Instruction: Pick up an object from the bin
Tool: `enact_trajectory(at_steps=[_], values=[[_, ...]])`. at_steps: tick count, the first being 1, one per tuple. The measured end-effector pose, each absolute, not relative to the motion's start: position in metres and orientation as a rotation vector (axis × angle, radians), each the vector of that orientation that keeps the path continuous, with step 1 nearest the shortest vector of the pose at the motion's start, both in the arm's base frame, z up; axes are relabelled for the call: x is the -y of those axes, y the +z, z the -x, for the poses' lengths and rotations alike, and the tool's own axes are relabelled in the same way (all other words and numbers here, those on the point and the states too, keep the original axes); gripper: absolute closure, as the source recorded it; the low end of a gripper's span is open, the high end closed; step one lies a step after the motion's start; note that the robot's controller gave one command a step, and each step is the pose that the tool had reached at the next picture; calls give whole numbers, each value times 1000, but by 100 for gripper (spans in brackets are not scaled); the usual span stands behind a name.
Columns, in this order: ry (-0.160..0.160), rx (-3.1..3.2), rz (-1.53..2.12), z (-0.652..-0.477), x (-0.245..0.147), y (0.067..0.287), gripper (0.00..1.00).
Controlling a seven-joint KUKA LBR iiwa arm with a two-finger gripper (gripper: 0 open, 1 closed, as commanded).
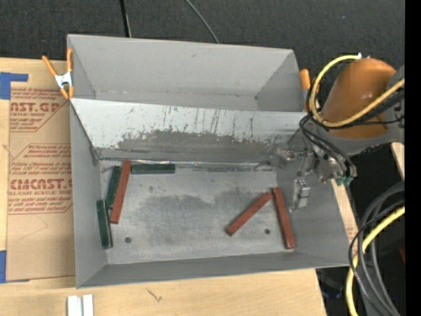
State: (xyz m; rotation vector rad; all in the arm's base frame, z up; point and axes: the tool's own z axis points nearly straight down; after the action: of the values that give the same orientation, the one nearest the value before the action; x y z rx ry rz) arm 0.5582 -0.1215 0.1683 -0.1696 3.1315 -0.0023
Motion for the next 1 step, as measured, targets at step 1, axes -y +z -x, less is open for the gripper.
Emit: enact_trajectory(at_steps=[1], values=[[1,-3088,570,-571,73,158,0]])
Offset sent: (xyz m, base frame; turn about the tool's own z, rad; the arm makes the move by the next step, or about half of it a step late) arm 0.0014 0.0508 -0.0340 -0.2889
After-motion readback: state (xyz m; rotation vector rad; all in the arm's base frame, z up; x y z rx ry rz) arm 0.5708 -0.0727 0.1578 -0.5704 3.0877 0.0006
